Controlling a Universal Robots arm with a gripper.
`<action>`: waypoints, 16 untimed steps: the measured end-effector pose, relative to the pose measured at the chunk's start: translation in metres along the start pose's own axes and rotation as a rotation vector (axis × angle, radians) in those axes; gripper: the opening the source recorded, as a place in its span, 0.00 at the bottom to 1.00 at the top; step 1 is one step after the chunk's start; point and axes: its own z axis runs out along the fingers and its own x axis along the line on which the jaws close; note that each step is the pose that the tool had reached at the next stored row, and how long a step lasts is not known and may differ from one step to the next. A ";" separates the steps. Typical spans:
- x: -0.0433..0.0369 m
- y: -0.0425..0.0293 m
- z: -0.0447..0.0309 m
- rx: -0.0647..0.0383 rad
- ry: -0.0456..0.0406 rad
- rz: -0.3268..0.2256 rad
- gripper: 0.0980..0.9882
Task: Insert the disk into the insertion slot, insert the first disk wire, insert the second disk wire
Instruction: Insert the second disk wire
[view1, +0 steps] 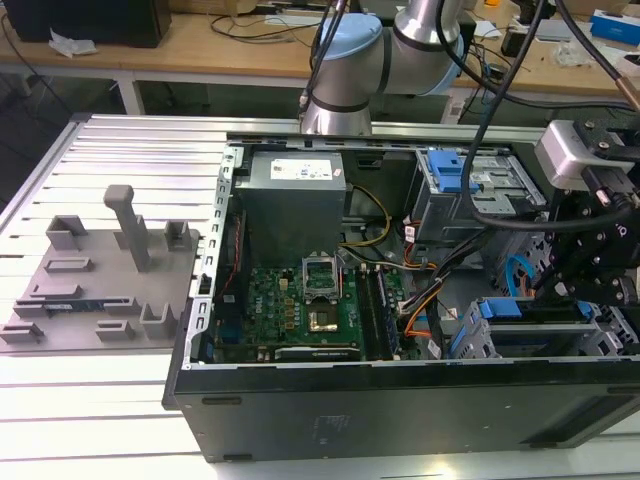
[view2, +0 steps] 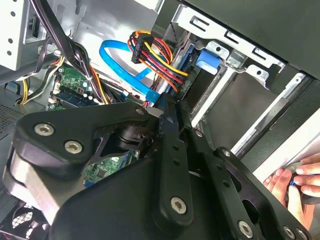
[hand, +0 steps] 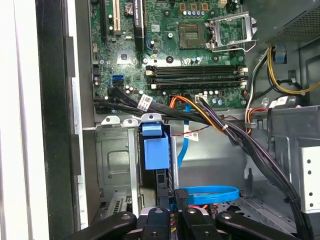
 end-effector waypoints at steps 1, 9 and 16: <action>0.0000 -0.0001 0.0006 0.000 0.0000 0.000 0.07; 0.0003 -0.0005 0.0043 0.000 0.0002 0.000 0.07; 0.0010 -0.0006 0.0089 0.000 0.0006 0.000 0.07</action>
